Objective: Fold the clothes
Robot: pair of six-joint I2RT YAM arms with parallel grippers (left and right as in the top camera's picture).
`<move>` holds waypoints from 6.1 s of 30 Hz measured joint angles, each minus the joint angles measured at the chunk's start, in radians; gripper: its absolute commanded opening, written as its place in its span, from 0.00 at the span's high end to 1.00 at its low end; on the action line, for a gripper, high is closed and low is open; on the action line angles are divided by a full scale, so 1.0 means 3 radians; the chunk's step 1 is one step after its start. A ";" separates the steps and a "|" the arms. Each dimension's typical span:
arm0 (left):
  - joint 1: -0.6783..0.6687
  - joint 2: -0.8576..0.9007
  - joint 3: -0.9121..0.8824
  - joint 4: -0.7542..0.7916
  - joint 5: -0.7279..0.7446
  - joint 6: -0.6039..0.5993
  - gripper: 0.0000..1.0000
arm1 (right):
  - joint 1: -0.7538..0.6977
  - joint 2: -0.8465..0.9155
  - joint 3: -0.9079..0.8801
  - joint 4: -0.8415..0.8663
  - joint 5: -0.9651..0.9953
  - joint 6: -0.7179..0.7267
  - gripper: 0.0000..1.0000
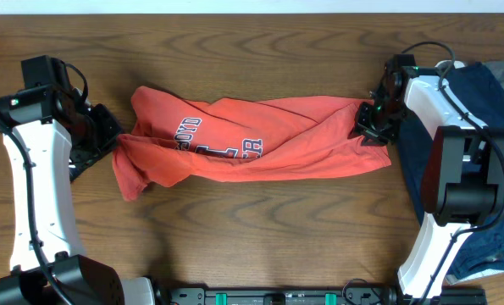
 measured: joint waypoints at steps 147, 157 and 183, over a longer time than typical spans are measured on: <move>0.0172 0.1045 0.0757 -0.1283 0.0506 0.0624 0.94 | -0.0117 -0.0540 0.0347 -0.1359 0.0907 -0.0258 0.99; 0.0292 -0.0093 -0.0589 -0.0960 0.0046 0.0472 0.94 | -0.0155 -0.0601 -0.0272 -0.1347 0.0876 -0.0272 0.99; 0.0573 -0.0880 -0.0867 -0.0275 -0.0074 0.0019 0.94 | -0.0420 -0.1915 -0.0941 -0.0268 0.0725 -0.0505 0.99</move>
